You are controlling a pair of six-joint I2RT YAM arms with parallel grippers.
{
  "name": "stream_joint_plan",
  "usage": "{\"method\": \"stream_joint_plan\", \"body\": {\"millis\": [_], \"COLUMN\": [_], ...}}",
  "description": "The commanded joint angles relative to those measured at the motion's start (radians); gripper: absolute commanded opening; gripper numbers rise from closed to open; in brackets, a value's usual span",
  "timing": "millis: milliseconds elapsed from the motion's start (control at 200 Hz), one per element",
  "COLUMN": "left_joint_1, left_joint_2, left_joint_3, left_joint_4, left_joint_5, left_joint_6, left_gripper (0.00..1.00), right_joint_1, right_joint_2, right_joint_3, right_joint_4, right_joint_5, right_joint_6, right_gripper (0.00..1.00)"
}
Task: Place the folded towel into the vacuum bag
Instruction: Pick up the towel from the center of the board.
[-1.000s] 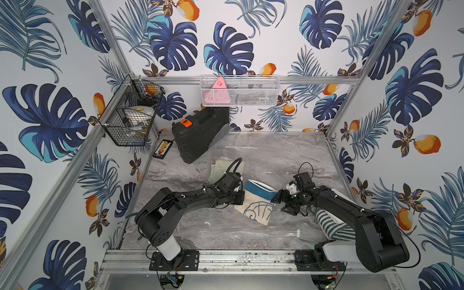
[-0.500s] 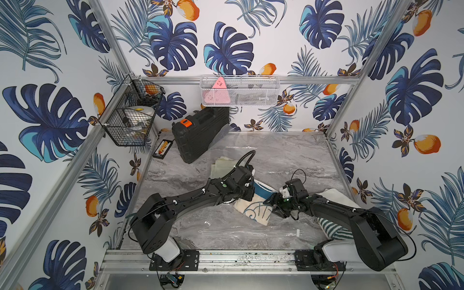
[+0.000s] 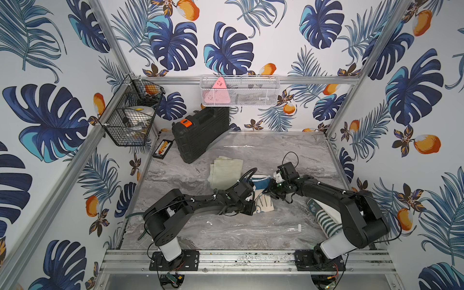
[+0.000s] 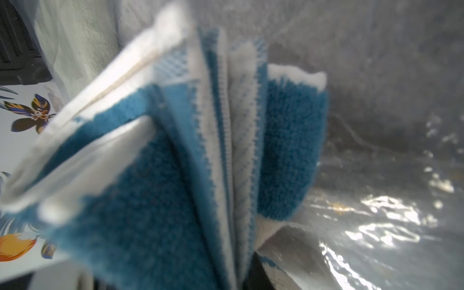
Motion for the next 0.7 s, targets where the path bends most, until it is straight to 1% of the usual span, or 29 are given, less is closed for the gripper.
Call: {"method": "stream_joint_plan", "body": {"millis": [0,60,120,150,205,245,320,405,510,610,696], "left_joint_1": [-0.014,-0.003,0.017,0.031,0.059,0.080,0.108,0.119,0.126,0.126,0.127], "left_joint_2": [-0.011,-0.042,-0.081,-0.100,-0.134,-0.151,-0.160,-0.139,-0.109,-0.071,-0.030], "left_joint_3": [-0.009,0.021,0.054,0.067,0.085,0.094,0.115,0.144,0.163,0.179,0.187], "left_joint_4": [0.094,0.033,-0.023,-0.044,-0.074,-0.087,-0.103,-0.112,-0.100,-0.082,-0.063], "left_joint_5": [0.053,0.031,0.024,0.026,0.030,0.033,0.042,0.044,0.032,0.036,0.028], "left_joint_6": [-0.082,-0.037,0.003,0.016,0.029,0.036,0.049,0.062,0.058,0.053,0.054], "left_gripper": [0.23,0.23,0.24,0.24,0.24,0.24,0.24,0.25,0.25,0.25,0.25], "right_joint_1": [0.000,-0.001,0.000,0.000,-0.003,-0.006,-0.023,-0.057,-0.074,-0.074,-0.073], "right_joint_2": [0.060,0.064,0.048,0.037,0.011,-0.008,-0.041,-0.067,-0.091,-0.107,-0.090], "right_joint_3": [0.093,0.106,0.109,0.111,0.104,0.091,0.039,-0.041,-0.120,-0.156,-0.163], "right_joint_4": [-0.215,-0.234,-0.240,-0.238,-0.224,-0.207,-0.158,-0.094,-0.040,0.000,0.039], "right_joint_5": [0.089,0.099,0.088,0.063,0.004,-0.035,-0.094,-0.144,-0.168,-0.165,-0.165], "right_joint_6": [-0.159,-0.175,-0.190,-0.196,-0.198,-0.193,-0.167,-0.136,-0.114,-0.094,-0.079], "right_gripper": [0.22,0.25,0.32,0.37,0.50,0.58,0.65,0.67,0.68,0.68,0.67]}}
